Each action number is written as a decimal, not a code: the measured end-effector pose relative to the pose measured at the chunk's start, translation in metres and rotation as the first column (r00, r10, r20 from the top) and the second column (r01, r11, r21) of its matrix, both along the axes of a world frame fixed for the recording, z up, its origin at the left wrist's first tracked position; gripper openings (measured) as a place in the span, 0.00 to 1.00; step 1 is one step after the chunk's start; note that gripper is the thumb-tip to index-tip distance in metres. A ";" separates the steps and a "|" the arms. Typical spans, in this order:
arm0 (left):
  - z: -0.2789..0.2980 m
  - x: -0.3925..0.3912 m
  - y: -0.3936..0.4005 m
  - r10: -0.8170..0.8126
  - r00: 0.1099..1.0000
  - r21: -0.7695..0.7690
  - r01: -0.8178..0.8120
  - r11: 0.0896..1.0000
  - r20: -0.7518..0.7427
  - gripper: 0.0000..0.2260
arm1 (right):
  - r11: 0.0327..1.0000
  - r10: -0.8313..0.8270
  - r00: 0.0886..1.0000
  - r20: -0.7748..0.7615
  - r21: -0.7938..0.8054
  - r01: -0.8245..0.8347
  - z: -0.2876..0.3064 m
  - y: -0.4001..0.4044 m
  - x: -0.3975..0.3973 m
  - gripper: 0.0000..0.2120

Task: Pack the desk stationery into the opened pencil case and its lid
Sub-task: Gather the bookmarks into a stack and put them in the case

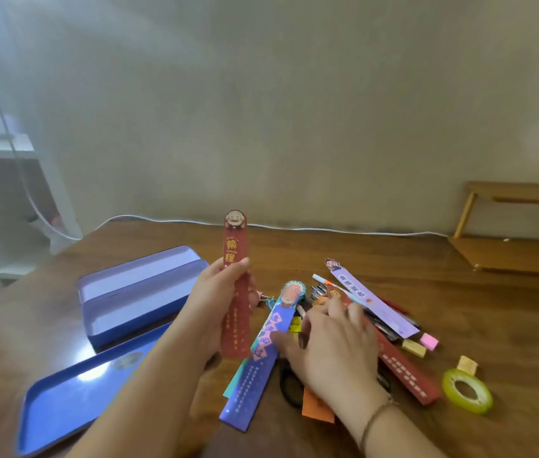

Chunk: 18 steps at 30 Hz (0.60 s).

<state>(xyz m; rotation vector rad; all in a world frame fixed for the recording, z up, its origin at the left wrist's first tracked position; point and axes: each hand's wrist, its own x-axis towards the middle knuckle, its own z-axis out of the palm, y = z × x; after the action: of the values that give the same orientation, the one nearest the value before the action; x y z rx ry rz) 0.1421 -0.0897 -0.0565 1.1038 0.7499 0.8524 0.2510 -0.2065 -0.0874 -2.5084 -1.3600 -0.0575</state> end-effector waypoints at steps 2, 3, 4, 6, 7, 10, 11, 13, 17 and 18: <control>-0.005 0.000 0.001 -0.084 0.993 -0.138 0.095 0.986 0.082 0.05 | 1.000 -0.015 1.000 0.010 -0.023 0.015 0.000 0.003 0.000 0.28; -0.008 0.001 0.001 -0.120 0.987 -0.199 0.140 0.970 0.110 0.06 | 0.999 -0.024 1.000 0.008 -0.034 0.025 0.000 0.004 0.000 0.29; -0.011 0.001 0.002 -0.147 0.981 -0.239 0.174 0.955 0.125 0.08 | 0.998 -0.037 0.999 0.011 -0.040 0.037 0.000 0.005 -0.001 0.30; -0.013 0.001 0.004 -0.182 0.972 -0.257 0.215 0.942 0.145 0.09 | 0.997 -0.066 0.997 0.032 -0.036 0.067 0.000 0.009 -0.002 0.30; -0.014 0.001 0.006 -0.187 0.969 -0.255 0.225 0.940 0.163 0.10 | 0.996 -0.077 0.996 0.038 -0.035 0.079 0.001 0.011 -0.004 0.30; -0.013 -0.001 0.009 -0.176 0.964 -0.258 0.225 0.940 0.201 0.10 | 0.995 -0.087 0.996 0.031 -0.050 0.089 0.000 0.019 -0.007 0.31; -0.013 -0.002 0.010 -0.170 0.965 -0.257 0.219 0.941 0.200 0.11 | 0.995 -0.087 0.996 0.024 -0.056 0.088 0.000 0.021 -0.008 0.30; -0.014 -0.003 0.012 -0.162 0.968 -0.244 0.207 0.947 0.191 0.11 | 0.995 -0.085 0.996 0.007 -0.047 0.085 0.000 0.022 -0.009 0.26; -0.014 -0.005 0.016 -0.138 0.977 -0.243 0.176 0.954 0.164 0.11 | 0.994 -0.073 0.991 -0.113 0.069 0.081 0.003 0.022 0.000 0.16; -0.014 -0.005 0.016 -0.131 0.978 -0.252 0.168 0.953 0.160 0.11 | 0.985 -0.063 0.984 -0.169 0.145 0.088 0.005 0.022 0.005 0.14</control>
<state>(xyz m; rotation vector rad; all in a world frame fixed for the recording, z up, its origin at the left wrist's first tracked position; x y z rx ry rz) 0.1374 -0.0737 -0.0707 0.8412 0.6318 0.6718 0.2559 -0.1844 -0.0825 -2.3796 -1.1506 0.0281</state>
